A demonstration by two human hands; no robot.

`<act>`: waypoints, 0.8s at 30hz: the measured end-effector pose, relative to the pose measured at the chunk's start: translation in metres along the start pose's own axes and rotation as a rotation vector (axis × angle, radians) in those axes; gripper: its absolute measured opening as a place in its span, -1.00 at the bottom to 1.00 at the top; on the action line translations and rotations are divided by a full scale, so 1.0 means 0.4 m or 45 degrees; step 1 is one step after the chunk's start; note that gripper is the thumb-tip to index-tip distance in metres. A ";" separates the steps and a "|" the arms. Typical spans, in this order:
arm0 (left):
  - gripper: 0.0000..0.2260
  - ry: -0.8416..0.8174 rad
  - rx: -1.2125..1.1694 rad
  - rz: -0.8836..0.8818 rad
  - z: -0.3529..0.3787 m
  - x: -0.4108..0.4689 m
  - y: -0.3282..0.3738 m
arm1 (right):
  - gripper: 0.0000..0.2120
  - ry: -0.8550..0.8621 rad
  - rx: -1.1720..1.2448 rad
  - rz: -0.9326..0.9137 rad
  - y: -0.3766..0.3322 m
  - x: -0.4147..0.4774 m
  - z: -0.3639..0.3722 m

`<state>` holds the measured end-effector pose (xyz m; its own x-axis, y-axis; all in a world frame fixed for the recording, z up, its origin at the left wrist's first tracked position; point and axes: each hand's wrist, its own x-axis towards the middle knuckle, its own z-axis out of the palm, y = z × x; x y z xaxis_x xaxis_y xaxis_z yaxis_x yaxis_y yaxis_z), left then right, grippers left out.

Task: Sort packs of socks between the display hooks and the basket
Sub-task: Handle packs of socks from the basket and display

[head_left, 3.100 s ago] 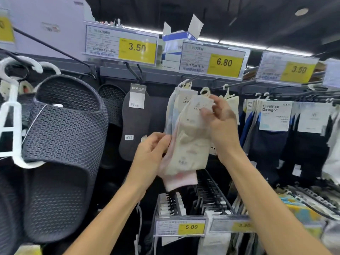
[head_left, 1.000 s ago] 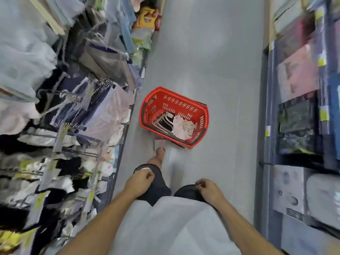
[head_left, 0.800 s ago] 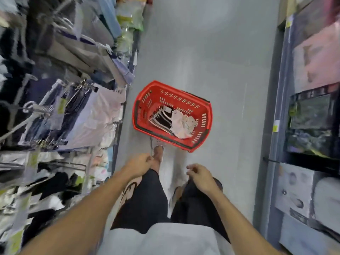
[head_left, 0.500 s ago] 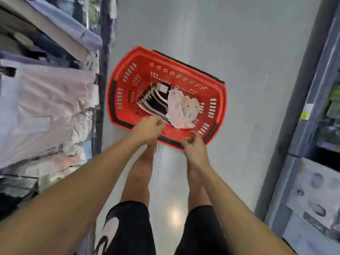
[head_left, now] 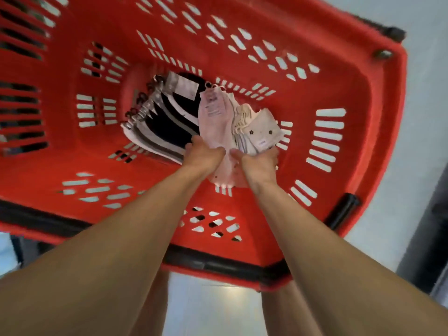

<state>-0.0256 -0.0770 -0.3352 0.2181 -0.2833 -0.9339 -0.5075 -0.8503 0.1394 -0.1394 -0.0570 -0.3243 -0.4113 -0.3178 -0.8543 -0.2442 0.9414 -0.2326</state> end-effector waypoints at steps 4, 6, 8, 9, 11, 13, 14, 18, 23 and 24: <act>-0.29 0.033 -0.158 -0.110 0.022 0.041 0.003 | 0.07 -0.011 0.112 0.099 -0.003 0.053 0.018; -0.28 -0.055 -0.295 -0.129 0.019 0.043 0.000 | 0.05 -0.012 0.091 0.127 -0.009 0.065 0.018; -0.40 -0.093 -0.358 -0.129 0.015 0.045 -0.003 | 0.01 -0.021 0.084 0.149 -0.017 0.070 0.017; -0.46 -0.097 -0.390 -0.138 0.012 0.048 -0.003 | 0.01 -0.033 0.099 0.170 -0.020 0.074 0.017; -0.49 -0.093 -0.472 -0.171 0.001 0.048 0.002 | 0.00 -0.072 0.176 0.219 -0.024 0.083 0.017; -0.44 -0.084 -0.525 -0.195 -0.012 0.052 0.007 | -0.12 -0.123 0.300 0.247 -0.027 0.098 0.014; -0.43 -0.074 -0.529 -0.203 -0.018 0.055 0.010 | -0.20 -0.130 0.337 0.267 -0.027 0.107 0.011; -0.55 -0.098 -0.526 -0.194 -0.028 0.073 0.025 | -0.36 -0.173 0.306 0.291 -0.020 0.136 -0.007; -0.52 -0.200 -0.565 -0.241 -0.034 0.089 0.038 | -0.64 -0.344 0.360 0.315 -0.027 0.155 -0.020; -0.53 -0.221 -0.586 -0.260 -0.034 0.090 0.039 | -0.56 -0.394 0.366 0.314 -0.027 0.158 -0.018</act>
<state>-0.0143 -0.1064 -0.3620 0.1129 -0.0473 -0.9925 -0.0422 -0.9982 0.0428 -0.1691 -0.0879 -0.3727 -0.1355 -0.0743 -0.9880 0.0981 0.9913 -0.0880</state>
